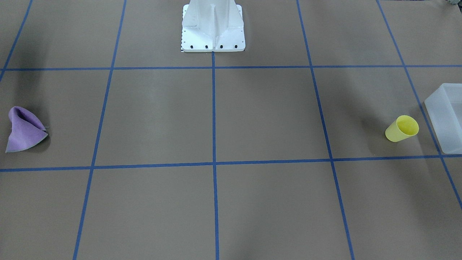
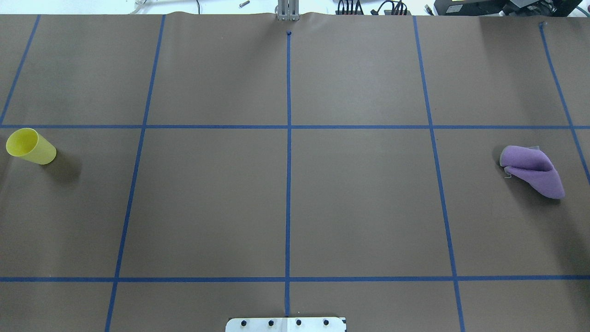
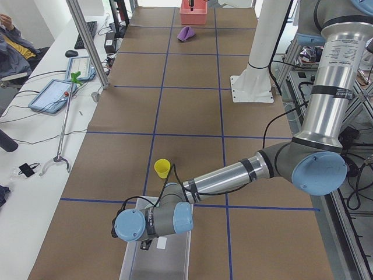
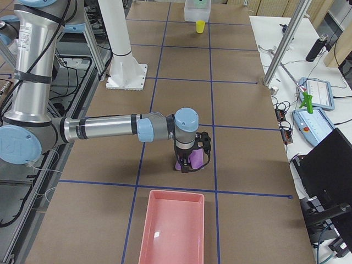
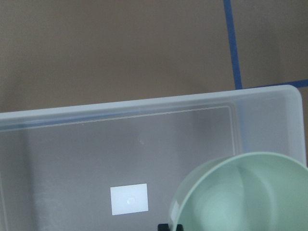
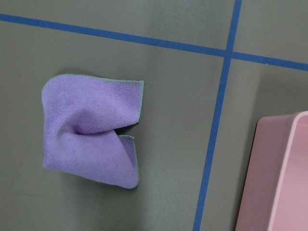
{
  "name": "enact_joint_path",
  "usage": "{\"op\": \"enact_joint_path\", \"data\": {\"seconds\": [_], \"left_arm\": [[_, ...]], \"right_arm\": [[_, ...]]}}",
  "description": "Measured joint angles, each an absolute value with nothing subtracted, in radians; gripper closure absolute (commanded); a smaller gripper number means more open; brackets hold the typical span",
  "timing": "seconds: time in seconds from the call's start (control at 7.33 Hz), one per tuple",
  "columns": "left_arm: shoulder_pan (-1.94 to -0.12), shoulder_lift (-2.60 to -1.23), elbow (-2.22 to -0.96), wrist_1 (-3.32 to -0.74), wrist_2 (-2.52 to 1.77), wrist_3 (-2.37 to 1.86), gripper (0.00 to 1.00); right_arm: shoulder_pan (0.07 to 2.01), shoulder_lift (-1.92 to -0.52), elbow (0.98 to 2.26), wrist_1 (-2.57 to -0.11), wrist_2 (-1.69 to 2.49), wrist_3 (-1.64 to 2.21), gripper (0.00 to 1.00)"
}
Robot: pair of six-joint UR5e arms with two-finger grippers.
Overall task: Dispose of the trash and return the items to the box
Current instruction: 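Lift the green bowl with the left gripper and drop it into the clear bin, then move the left gripper to the yellow cup and grasp it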
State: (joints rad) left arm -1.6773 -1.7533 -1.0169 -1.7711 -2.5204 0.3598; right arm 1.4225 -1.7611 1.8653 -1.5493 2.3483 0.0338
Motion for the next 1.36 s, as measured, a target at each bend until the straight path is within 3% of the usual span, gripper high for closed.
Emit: {"op": "enact_joint_path", "data": {"seconds": [0.41, 0.82, 1.36], "left_arm": [[-1.677, -1.752, -1.058, -1.776, -2.523, 0.268, 0.18], [-1.625, -1.739, -1.271, -1.778, -2.524, -0.064, 0.18], [-1.388, -1.714, -1.534, -1.780, -2.443, -0.485, 0.18]], "right_arm": [[1.422, -1.761, 1.864, -1.549, 2.353, 0.034, 0.00], [1.422, -1.761, 1.868, -1.548, 2.372, 0.043, 0.00], [1.422, -1.761, 1.871, -1.548, 2.387, 0.056, 0.00]]}}
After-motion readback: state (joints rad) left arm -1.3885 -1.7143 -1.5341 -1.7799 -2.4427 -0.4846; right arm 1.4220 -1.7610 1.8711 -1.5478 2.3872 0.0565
